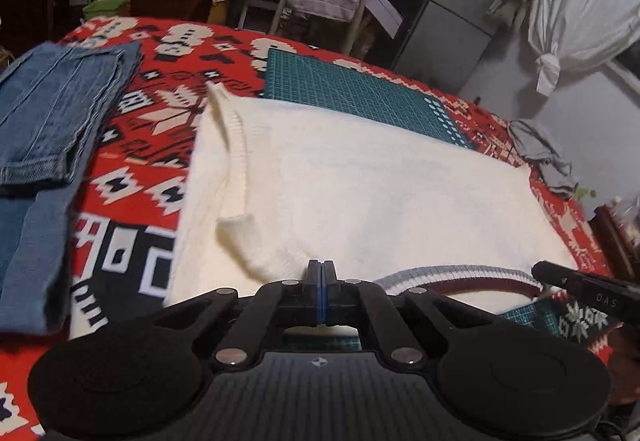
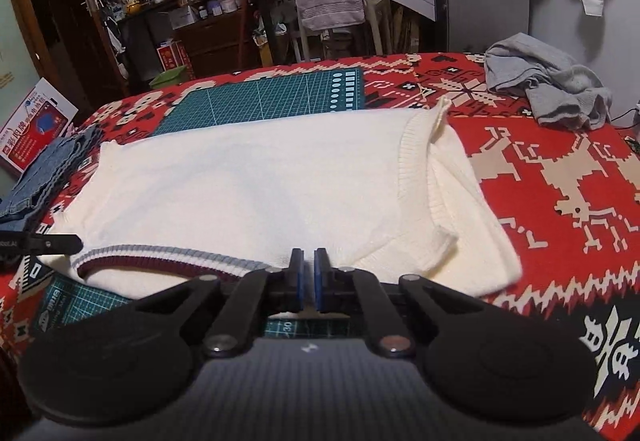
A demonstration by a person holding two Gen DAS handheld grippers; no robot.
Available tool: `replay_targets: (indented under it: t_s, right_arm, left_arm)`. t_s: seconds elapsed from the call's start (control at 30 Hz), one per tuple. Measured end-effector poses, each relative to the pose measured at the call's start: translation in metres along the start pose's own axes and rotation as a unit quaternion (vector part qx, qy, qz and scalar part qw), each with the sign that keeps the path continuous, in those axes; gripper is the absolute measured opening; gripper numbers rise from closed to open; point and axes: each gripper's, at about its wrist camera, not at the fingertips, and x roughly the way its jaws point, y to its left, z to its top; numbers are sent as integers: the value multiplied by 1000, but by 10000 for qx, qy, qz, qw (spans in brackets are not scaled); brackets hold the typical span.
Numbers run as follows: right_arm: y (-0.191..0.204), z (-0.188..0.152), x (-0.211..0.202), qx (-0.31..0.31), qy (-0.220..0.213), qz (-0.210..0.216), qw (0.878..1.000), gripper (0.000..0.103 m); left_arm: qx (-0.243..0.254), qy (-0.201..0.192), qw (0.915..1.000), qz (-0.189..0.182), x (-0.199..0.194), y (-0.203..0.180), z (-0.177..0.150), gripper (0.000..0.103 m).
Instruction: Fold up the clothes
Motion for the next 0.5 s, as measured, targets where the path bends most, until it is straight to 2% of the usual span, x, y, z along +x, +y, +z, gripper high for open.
replay_targets:
  t_s: [0.17, 0.3, 0.4, 0.5]
  right_arm:
    - [-9, 0, -6, 178, -20, -176, 9997, 4]
    - [-19, 2, -8, 294, -36, -360, 9989, 6]
    - [-30, 2, -7, 407, -9, -486, 9980, 5]
    - [-42, -1, -8, 532, 1, -472, 9975, 4]
  left_arm:
    - [-207, 13, 9998, -18, -3, 7, 3, 2]
    - [-122, -70, 9999, -69, -7, -1, 7, 4]
    - [7, -110, 9999, 76, -5, -4, 11, 4]
    - [-102, -61, 9996, 245, 0, 8, 10, 2]
